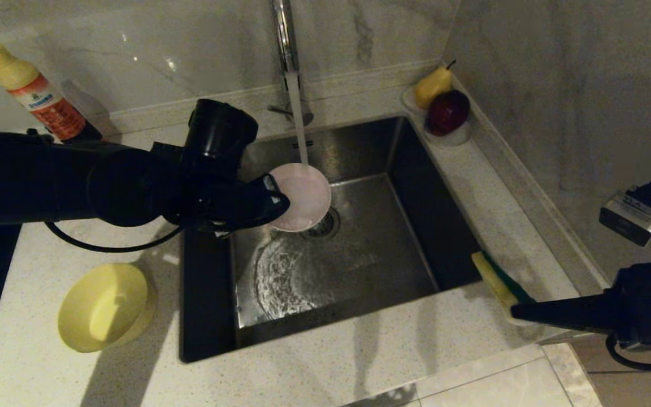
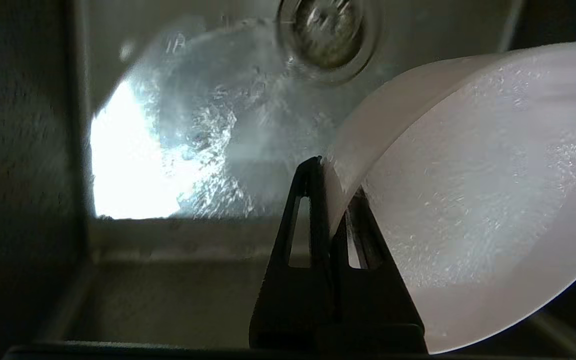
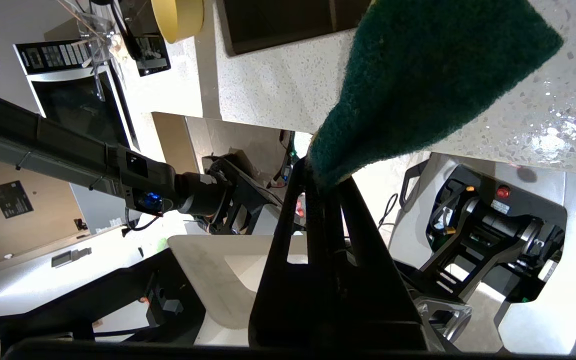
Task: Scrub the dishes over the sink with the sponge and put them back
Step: Wash the bowl
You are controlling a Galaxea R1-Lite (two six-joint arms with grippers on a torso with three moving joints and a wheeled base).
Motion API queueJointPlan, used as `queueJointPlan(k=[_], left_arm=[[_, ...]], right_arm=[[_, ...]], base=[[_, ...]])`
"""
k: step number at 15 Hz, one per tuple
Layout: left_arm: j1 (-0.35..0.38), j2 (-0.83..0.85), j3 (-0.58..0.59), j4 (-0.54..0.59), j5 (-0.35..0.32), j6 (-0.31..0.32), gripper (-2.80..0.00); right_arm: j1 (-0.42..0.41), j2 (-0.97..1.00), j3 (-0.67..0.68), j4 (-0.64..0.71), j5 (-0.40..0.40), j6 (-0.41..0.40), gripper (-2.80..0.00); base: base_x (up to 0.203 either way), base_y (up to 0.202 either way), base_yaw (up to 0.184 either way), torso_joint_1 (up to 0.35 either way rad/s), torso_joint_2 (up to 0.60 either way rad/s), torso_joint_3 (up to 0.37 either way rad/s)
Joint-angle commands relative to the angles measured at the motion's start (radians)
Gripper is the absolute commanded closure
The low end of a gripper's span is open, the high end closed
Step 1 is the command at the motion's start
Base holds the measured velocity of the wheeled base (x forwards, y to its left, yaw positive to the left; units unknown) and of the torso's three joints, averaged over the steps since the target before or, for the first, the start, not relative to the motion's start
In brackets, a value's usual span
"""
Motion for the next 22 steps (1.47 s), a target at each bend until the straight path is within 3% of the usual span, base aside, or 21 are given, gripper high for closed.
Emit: queueJointPlan(k=[1, 3, 5, 7, 10, 14, 18, 22], left_arm=[[0.032, -0.042, -0.004, -0.016, 0.056, -0.005, 0.00], [0.037, -0.106, 0.023, -0.032, 0.158, -0.001, 0.00], [0.037, -0.169, 0.048, -0.056, 0.206, 0.038, 0.00], [0.038, -0.231, 0.084, -0.120, 0.244, 0.139, 0.00], [0.039, -0.308, 0.215, -0.385, 0.288, 0.348, 0.00], [0.040, -0.342, 0.408, -0.783, 0.296, 0.575, 0.00], [0.042, -0.376, 0.480, -1.053, 0.278, 0.717, 0.00], [0.043, -0.448, 0.507, -1.118, 0.191, 0.784, 0.00]], right_arm=[[-0.001, -0.015, 0.007, 0.002, 0.003, 0.003, 0.00], [0.000, -0.014, 0.010, 0.003, 0.004, 0.003, 0.00], [0.001, -0.019, 0.002, 0.006, 0.005, 0.004, 0.00], [0.001, -0.029, 0.001, 0.014, 0.005, 0.006, 0.00], [0.001, -0.034, -0.045, 0.087, 0.002, 0.004, 0.00], [0.002, -0.027, -0.071, 0.105, 0.003, 0.004, 0.00], [0.004, -0.026, -0.071, 0.105, 0.005, 0.004, 0.00], [0.004, -0.032, -0.088, 0.114, 0.002, 0.004, 0.00]], base=[[0.000, 0.000, 0.000, 0.000, 0.00, 0.000], [0.000, 0.000, 0.000, 0.000, 0.00, 0.000], [0.000, 0.000, 0.000, 0.000, 0.00, 0.000], [0.000, 0.000, 0.000, 0.000, 0.00, 0.000], [0.000, 0.000, 0.000, 0.000, 0.00, 0.000], [0.000, 0.000, 0.000, 0.000, 0.00, 0.000], [0.000, 0.000, 0.000, 0.000, 0.00, 0.000], [0.000, 0.000, 0.000, 0.000, 0.00, 0.000]])
